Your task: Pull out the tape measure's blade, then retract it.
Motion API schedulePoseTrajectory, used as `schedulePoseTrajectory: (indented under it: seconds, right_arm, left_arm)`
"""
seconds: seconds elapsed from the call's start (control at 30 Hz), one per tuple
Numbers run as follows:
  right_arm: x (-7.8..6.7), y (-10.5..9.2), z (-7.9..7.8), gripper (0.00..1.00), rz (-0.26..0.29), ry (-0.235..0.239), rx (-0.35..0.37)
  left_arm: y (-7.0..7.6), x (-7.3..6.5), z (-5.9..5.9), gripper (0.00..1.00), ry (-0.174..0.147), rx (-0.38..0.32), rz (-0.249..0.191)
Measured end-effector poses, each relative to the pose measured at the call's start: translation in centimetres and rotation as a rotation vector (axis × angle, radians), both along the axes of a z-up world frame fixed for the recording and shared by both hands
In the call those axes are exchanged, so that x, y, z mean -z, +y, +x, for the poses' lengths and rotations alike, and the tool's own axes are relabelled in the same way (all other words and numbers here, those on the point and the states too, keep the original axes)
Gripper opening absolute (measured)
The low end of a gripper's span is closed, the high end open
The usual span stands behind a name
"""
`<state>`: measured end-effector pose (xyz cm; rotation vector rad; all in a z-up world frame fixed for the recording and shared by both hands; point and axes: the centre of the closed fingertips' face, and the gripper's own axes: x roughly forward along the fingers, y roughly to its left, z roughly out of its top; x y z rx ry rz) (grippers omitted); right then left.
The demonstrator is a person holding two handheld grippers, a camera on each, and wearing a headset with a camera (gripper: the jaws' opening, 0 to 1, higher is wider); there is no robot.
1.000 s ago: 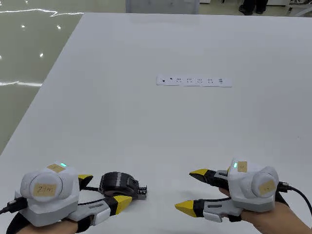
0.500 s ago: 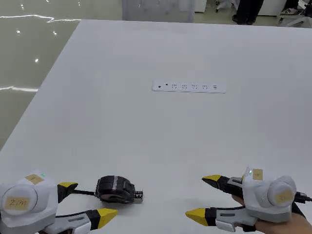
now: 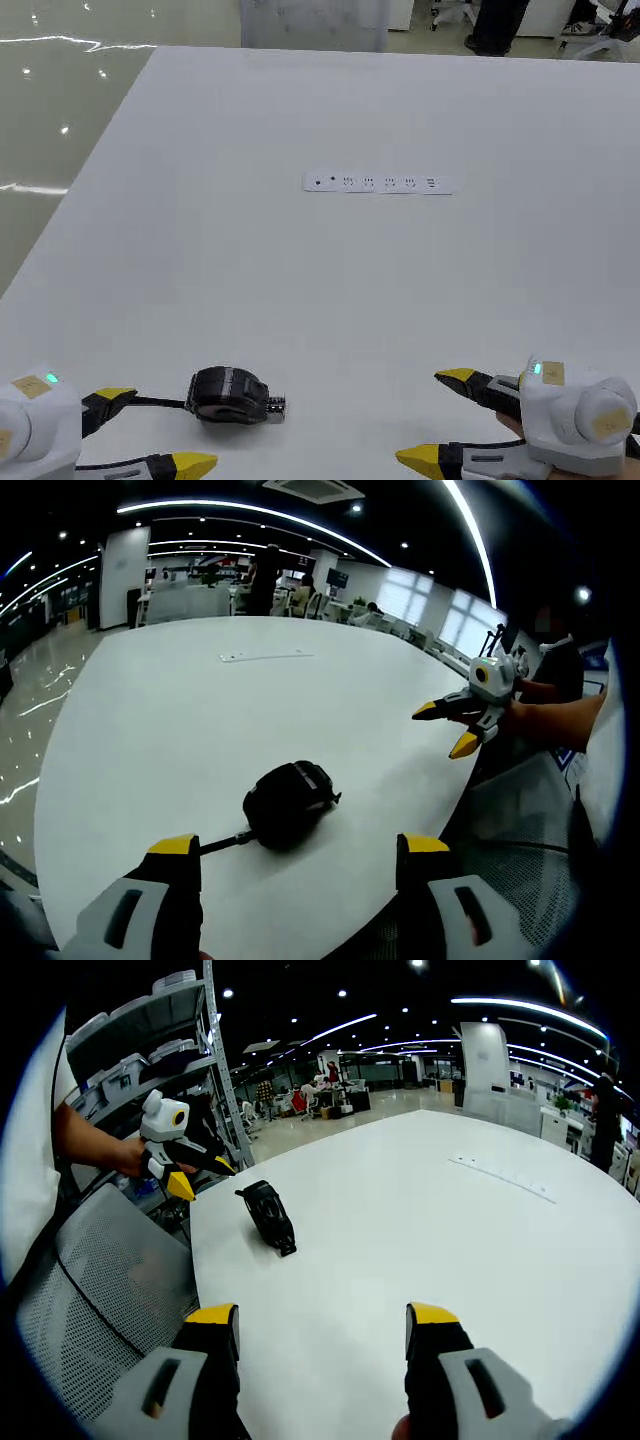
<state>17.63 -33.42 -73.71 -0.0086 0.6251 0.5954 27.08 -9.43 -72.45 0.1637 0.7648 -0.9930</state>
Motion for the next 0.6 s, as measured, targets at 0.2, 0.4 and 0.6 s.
schedulePoseTrajectory:
  seconds: [0.2,0.4,0.6]
  right_arm:
    - [0.0,-0.9,-0.8,0.69,-0.002,0.003,0.027]
    - [-0.1,-2.0,-1.6,0.71,-0.007,0.014,0.051]
    - [-0.2,-2.7,-2.7,0.72,-0.017,0.02,0.069]
  left_arm:
    - [0.7,-0.5,-0.3,0.79,0.0,0.009,-0.01]
    - [1.1,-0.6,-0.9,0.8,-0.007,0.039,-0.012]
    - [1.7,-0.5,-1.5,0.8,-0.003,0.058,-0.022]
